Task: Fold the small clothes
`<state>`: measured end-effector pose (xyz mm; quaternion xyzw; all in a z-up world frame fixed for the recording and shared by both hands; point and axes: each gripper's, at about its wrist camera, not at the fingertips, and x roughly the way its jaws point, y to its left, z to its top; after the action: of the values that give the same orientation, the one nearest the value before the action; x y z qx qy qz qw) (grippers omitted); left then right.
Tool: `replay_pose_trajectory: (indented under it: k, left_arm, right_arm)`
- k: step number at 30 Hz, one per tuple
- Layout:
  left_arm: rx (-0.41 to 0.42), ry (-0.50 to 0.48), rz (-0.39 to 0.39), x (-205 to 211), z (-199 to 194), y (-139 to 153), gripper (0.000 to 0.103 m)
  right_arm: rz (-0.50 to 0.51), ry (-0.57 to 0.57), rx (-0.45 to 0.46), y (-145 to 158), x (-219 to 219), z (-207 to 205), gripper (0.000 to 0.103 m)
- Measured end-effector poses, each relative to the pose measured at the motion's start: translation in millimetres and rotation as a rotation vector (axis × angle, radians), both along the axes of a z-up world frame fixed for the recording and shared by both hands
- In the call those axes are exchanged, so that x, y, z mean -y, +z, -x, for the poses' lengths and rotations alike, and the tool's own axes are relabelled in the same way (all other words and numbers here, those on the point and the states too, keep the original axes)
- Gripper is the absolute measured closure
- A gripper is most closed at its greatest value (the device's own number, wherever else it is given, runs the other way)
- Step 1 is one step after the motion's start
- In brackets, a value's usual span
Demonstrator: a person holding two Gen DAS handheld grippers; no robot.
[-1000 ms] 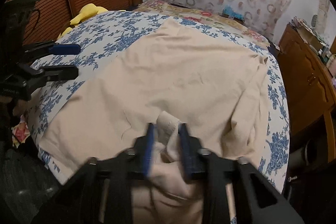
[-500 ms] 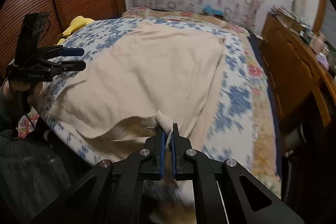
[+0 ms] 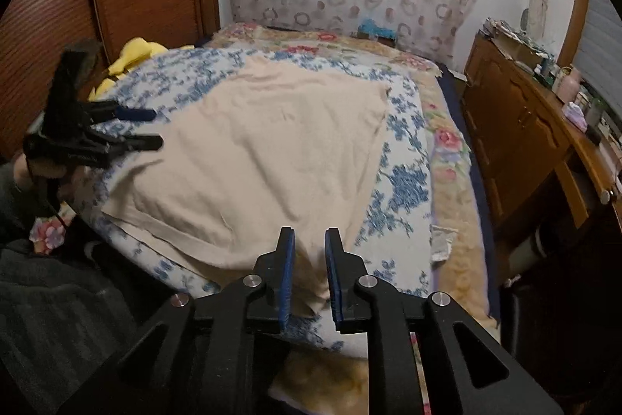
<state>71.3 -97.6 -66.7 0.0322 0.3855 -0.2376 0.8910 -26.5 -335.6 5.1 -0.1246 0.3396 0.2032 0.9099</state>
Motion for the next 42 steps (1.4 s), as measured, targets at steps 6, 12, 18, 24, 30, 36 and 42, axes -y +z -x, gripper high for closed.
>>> replay_pose_trajectory:
  k: [6,12,18,24,30,36,42]
  left_arm:
    - [-0.007,0.010,-0.009,-3,7,-3,0.026]
    - [-0.023,0.002,-0.025,-4,19,-9,0.026]
    - [-0.049,-0.020,-0.015,-3,32,-18,0.026]
    - [-0.065,-0.042,0.013,-3,38,-22,0.030]
    - [-0.068,-0.051,0.022,-3,43,-22,0.037]
    - [-0.074,-0.078,0.033,0,47,-21,0.045]
    - [-0.085,-0.125,0.048,7,50,-21,0.055]
  right_arm:
    - [-0.019,-0.006,-0.004,-9,-2,-14,0.060]
    - [-0.016,-0.068,-0.052,-40,-1,-44,0.060]
    - [-0.058,-0.106,-0.095,-59,2,-57,0.057]
    - [-0.083,-0.101,-0.117,-62,3,-55,0.055]
    - [-0.095,-0.105,-0.156,-65,12,-58,0.047]
    - [-0.100,-0.055,-0.174,-65,9,-49,0.047]
    - [-0.092,-0.021,-0.155,-66,6,-46,0.064]
